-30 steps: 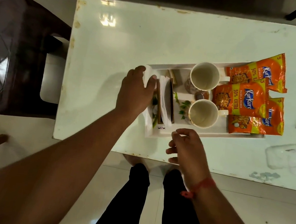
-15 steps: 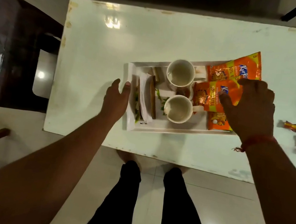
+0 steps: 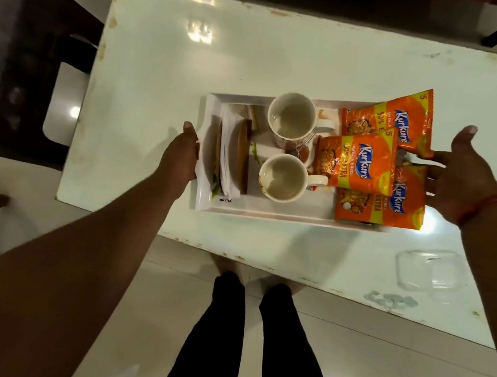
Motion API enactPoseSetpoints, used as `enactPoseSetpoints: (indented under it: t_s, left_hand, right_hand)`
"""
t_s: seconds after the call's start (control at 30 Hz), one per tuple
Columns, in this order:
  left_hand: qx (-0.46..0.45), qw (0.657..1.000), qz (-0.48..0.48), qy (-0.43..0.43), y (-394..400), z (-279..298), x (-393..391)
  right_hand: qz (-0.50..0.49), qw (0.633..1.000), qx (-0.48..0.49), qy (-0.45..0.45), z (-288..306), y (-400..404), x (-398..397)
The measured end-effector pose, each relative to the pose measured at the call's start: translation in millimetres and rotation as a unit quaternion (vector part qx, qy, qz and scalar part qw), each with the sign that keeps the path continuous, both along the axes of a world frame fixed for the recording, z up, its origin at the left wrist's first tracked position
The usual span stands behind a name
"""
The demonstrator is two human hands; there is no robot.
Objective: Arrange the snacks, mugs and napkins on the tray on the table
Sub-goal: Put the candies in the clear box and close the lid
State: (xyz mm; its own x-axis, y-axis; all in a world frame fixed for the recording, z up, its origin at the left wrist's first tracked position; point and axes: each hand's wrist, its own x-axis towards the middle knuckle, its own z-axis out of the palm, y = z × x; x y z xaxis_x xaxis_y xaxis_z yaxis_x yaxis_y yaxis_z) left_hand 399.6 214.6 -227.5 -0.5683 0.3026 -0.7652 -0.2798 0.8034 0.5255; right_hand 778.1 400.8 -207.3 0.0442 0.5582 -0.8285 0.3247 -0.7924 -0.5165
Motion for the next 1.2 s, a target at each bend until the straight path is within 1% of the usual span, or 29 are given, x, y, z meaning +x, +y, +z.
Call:
enactPoseSetpoints:
  t_s: [0.1, 0.3, 0.47, 0.73, 0.9, 1.2]
  left_hand:
    - [0.004, 0.999, 0.036, -0.035, 1, 2, -3]
    - [0.006, 0.996, 0.07, -0.048, 9, 6, -6]
    - [0.009, 0.999, 0.05, -0.019, 23, 8, -9]
    - [0.02, 1.0, 0.004, -0.019, 50, 9, -15]
    - [0.019, 1.0, -0.016, -0.019, 56, 6, -17]
    - [0.013, 1.0, -0.018, -0.015, 56, 8, -17]
  right_hand:
    - [-0.016, 1.0, -0.002, -0.009, -6, 0, -2]
    - [-0.047, 0.999, -0.009, -0.006, -5, -1, -2]
    - [-0.07, 0.997, -0.03, -0.002, 0, -10, -1]
    - [-0.107, 0.994, -0.031, 0.013, 2, -19, 5]
    - [-0.112, 0.993, -0.03, 0.017, -1, -18, 7]
    - [-0.105, 0.994, -0.023, 0.019, -9, -18, 10]
